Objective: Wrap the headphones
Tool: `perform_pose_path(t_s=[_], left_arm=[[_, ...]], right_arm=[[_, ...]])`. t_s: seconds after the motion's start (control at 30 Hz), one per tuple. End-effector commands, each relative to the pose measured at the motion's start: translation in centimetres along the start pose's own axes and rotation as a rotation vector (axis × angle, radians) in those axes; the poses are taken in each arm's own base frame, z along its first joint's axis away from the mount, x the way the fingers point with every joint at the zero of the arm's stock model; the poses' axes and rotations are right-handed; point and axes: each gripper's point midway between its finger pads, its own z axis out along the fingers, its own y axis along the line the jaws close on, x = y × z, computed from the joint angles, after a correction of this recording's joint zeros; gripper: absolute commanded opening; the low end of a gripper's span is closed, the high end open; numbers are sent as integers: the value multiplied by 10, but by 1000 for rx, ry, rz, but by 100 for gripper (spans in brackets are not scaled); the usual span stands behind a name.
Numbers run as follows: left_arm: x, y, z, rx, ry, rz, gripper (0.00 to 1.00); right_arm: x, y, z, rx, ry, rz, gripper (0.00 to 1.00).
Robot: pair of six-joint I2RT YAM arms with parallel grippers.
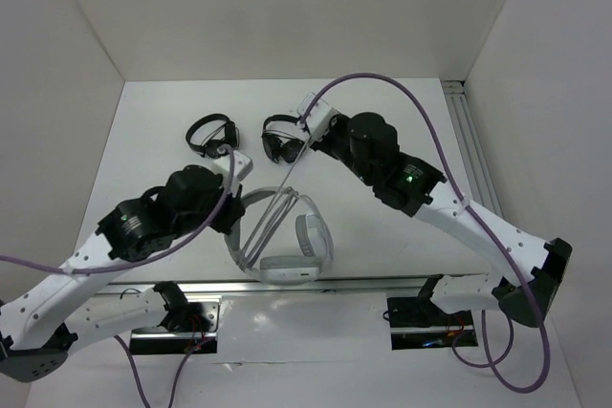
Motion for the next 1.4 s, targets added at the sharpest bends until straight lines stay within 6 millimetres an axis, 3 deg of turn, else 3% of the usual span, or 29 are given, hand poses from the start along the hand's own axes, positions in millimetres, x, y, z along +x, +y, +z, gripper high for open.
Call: perform_pose_path(t_s=[0.0,0.07,0.1,0.17,0.37,0.53,0.63,0.8,0.83,0.87,0.9,0.93,1.0,1.07,1.1,1.17,1.23,1.3,1.33,1.37], left_arm=[[-24,9,-38,-30,-106,-7,0],[-36,9,-50,-21,-152,-4,0],[-39,9,-56,-16,-174,-8,0],[-48,2,-67,30,-222,-1,0],[-99,-13,-106,136,-501,-11,0],[-121,-16,-116,169,-689,-26,0],[-139,-18,-127,183,-786,-30,0],[-161,-22,-120,187,-877,-19,0],[-172,-24,-126,198,-941,-28,0],[-169,-26,-116,207,-943,-24,0],[-170,-29,-113,218,-962,-22,0],[-180,-31,-124,243,-1043,-26,0],[-176,-36,-113,259,-1057,-7,0],[-182,-36,-120,272,-1098,-23,0],[-179,-37,-114,272,-1094,-22,0],[-179,-37,-112,275,-1114,-24,0],[-181,-35,-114,269,-1148,-35,0],[-180,-36,-110,278,-1155,-47,0],[-179,-34,-109,270,-1159,-53,0],[-181,-34,-111,272,-1169,-54,0]], right_arm=[[-2,-28,4,18,-101,181,0],[7,-36,5,30,-123,216,0],[16,-24,9,-14,-113,232,0],[15,-22,9,-38,-126,260,0],[1,43,9,-360,-249,398,0],[-28,88,-23,-630,-427,552,0],[-42,106,-43,-702,-512,590,0],[-62,131,-71,-790,-619,609,1],[-62,136,-73,-804,-620,619,1],[-65,143,-79,-826,-634,615,1],[-66,146,-81,-837,-643,625,1],[-67,148,-83,-832,-662,640,1],[-74,152,-97,-851,-711,638,1],[-72,155,-97,-846,-714,653,5],[-75,154,-100,-841,-723,656,7],[-69,154,-93,-811,-697,666,11],[-59,155,-86,-773,-664,686,12],[-61,143,-87,-705,-710,722,12],[-46,146,-81,-669,-679,764,10],[-45,141,-83,-645,-690,787,8]])
